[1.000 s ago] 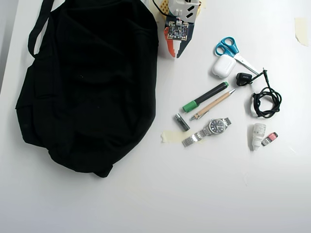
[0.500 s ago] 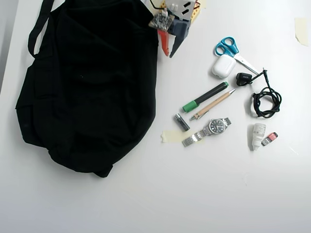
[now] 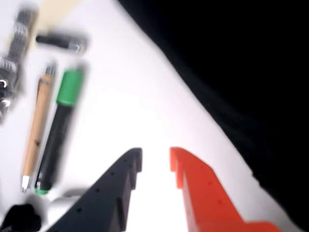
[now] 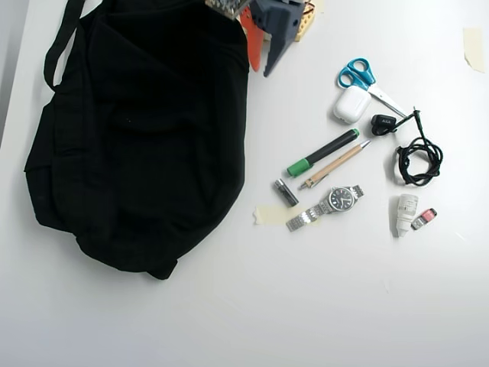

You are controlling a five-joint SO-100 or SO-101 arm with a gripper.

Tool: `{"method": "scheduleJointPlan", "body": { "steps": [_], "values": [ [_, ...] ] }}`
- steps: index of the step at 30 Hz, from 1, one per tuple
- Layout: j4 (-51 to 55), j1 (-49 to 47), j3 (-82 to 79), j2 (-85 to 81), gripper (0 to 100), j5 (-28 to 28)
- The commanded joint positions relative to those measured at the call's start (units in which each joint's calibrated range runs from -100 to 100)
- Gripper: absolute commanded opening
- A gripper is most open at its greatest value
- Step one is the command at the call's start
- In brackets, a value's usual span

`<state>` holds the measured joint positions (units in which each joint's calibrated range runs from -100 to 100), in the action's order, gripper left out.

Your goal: Put the whiteboard marker into the black bag

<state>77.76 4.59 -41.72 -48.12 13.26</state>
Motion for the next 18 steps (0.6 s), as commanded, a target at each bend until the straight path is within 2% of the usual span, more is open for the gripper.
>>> {"method": "scheduleJointPlan", "body": {
  "steps": [1, 4, 9, 18],
  "values": [
    [0.28, -9.30, 16.12, 18.50, 8, 8.82],
    [-1.10, -17.38, 18.45, 24.39, 13, 14.85],
    [-5.75, -24.26, 17.55, 28.12, 22, 19.30],
    [-14.11, -25.83, 17.11, 35.18, 30, 19.57]
  ]
}}
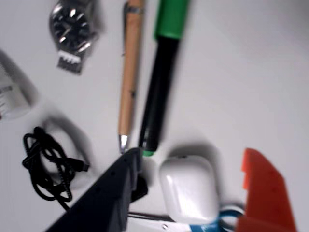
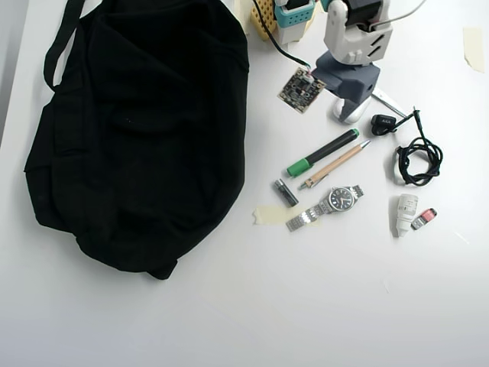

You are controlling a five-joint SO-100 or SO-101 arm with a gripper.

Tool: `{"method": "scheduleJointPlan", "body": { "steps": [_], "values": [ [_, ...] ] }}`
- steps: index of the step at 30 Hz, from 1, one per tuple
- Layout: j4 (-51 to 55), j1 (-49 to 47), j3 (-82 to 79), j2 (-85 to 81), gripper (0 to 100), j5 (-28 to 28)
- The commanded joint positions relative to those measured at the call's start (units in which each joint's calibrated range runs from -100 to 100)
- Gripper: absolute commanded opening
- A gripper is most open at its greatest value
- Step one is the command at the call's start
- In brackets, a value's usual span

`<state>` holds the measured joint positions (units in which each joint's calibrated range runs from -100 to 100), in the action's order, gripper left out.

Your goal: Put the whiteboard marker into the black bag

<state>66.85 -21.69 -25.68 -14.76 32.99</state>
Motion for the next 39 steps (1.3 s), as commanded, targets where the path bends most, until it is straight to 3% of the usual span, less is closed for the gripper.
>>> {"method": "scheduleJointPlan", "body": {
  "steps": [1, 25, 33, 39],
  "values": [
    [-3.89, 0.52, 1.24, 2.73, 30, -0.22],
    [-25.16, 0.75, 2.05, 21.65, 32, 0.10],
    [-27.32, 0.00, 2.05, 24.89, 31, -0.06],
    [-27.32, -0.68, 1.06, 25.14, 25, 0.10]
  ]
}}
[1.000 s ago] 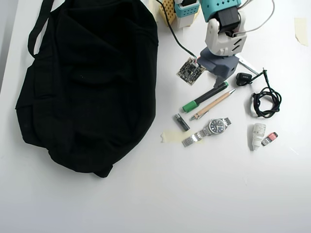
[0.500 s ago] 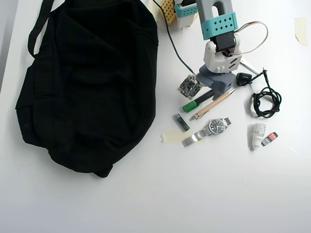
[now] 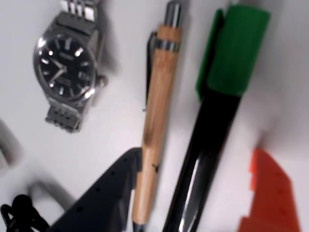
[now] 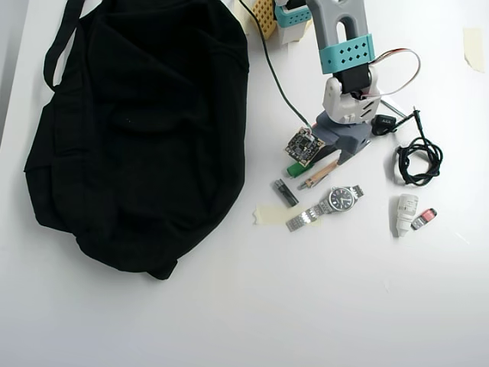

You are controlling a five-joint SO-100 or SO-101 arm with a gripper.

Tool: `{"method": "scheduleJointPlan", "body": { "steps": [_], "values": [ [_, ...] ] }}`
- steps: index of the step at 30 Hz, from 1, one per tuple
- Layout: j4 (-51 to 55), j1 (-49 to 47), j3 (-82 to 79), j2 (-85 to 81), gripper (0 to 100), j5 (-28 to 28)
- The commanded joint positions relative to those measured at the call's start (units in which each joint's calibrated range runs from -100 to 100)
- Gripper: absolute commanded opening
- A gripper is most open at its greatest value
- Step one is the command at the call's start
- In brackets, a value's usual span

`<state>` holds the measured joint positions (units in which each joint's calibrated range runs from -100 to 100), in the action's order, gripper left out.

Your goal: Put the whiteboard marker into the black bag

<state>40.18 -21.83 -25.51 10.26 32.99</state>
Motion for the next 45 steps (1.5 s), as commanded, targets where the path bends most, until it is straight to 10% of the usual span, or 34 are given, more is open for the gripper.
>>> {"method": "scheduleJointPlan", "body": {
  "steps": [1, 45],
  "values": [
    [-0.64, -0.53, 0.80, 0.28, 24, 0.10],
    [4.27, 1.72, -0.18, 5.51, 26, -0.01]
  ]
}}
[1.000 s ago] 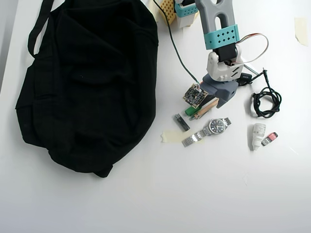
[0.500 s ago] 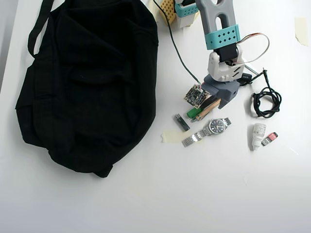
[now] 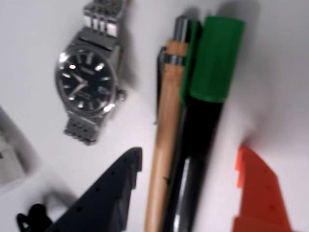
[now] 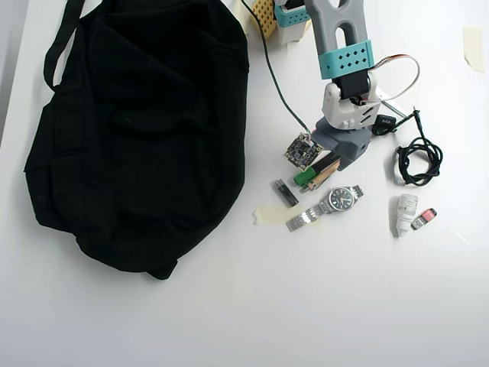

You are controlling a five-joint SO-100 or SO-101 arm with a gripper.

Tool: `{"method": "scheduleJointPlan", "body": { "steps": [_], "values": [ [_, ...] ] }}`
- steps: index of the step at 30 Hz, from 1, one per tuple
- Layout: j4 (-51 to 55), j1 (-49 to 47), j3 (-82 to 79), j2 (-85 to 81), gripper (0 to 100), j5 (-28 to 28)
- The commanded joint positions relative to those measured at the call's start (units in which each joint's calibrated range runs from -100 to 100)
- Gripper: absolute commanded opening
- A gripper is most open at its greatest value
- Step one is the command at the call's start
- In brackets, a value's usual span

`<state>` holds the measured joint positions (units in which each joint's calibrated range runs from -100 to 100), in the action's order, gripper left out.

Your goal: Put the whiteboard marker into the black bag

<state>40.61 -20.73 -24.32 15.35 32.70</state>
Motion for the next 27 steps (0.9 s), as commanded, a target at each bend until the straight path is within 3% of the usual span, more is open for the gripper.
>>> {"method": "scheduleJointPlan", "body": {
  "steps": [1, 27],
  "values": [
    [4.61, 0.61, -1.29, 0.42, 26, 0.29],
    [4.36, 1.89, -0.39, 4.07, 23, 0.23]
  ]
}}
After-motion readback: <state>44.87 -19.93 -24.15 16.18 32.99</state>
